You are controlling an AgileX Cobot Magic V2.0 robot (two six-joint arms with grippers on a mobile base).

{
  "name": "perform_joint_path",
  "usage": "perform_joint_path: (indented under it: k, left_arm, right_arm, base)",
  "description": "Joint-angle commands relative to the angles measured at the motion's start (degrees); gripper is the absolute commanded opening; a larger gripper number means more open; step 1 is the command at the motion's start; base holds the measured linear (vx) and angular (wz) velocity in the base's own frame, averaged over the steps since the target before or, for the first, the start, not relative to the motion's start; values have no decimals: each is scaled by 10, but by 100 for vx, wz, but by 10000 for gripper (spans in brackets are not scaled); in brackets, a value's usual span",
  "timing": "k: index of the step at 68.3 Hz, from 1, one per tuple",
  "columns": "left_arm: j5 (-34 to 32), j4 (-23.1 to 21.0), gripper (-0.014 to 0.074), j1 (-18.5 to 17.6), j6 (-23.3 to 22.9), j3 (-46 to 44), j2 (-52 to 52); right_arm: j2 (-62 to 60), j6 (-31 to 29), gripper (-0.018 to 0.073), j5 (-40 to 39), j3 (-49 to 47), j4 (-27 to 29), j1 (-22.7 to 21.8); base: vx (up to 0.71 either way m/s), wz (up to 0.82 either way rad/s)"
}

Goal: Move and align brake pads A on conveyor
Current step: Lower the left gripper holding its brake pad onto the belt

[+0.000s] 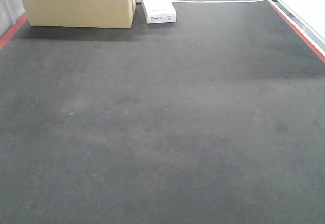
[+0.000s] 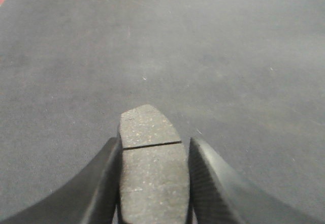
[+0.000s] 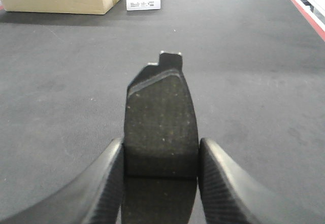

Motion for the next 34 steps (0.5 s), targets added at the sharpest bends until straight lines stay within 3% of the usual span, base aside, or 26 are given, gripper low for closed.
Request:
perform_joint_path:
  k: [1,34]
  left_arm:
    - [-54,-4,-6,-3,-2,-17,5]
    - [-54,-4,-6,-3,-2,-17,5]
  right_arm:
    - [3,-3,-10,-55,-18,-6,1]
    - [3,-3,-10,-55,-18,-6,1]
  base:
    - [9,5]
    - [2,1]
